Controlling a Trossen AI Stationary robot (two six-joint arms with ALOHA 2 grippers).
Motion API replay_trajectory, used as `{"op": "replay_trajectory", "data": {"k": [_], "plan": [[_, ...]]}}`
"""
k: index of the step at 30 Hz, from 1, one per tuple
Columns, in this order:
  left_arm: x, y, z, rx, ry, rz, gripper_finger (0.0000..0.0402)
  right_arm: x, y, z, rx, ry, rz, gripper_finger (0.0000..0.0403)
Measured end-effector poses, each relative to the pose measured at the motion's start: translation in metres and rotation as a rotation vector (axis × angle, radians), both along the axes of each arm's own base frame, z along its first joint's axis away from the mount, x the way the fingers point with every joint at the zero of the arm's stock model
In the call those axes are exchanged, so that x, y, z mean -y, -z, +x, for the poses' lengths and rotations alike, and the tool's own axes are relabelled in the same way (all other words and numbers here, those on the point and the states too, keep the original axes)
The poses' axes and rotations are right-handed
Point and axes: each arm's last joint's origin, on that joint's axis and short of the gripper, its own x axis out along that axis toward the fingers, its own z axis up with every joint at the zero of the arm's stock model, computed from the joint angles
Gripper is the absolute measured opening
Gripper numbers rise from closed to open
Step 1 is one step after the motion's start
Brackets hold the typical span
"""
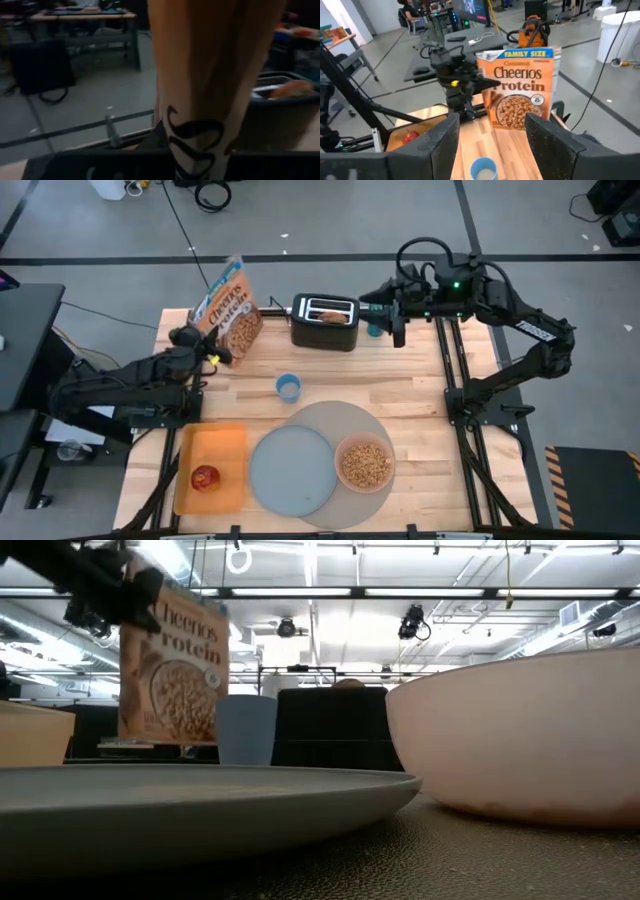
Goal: Arrange a breakfast setting
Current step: Pour the cereal into the light pink bowl
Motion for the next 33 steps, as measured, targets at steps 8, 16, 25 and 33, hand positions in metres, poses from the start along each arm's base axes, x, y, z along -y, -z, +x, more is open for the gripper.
{"op": "replay_trajectory", "data": {"k": [8,16,25,33], "plan": [[-0.01,0.028,-0.014,-0.024,-0.143,-0.001,0.0006,-0.007,0.001,0.003,-0.001,-0.024,0.031,0.0233],[-0.018,0.046,-0.028,-0.064,-0.291,-0.024,0.0006,-0.012,0.001,0.004,0.001,-0.042,0.042,0.0234],[-0.023,0.053,-0.035,-0.158,-0.43,0.021,0.0006,-0.016,0.001,0.005,0.008,-0.047,0.084,0.0234],[-0.025,0.047,-0.032,-0.188,-0.419,0.063,0.0015,-0.018,0.0,0.005,0.01,-0.05,0.083,0.0234]]}}
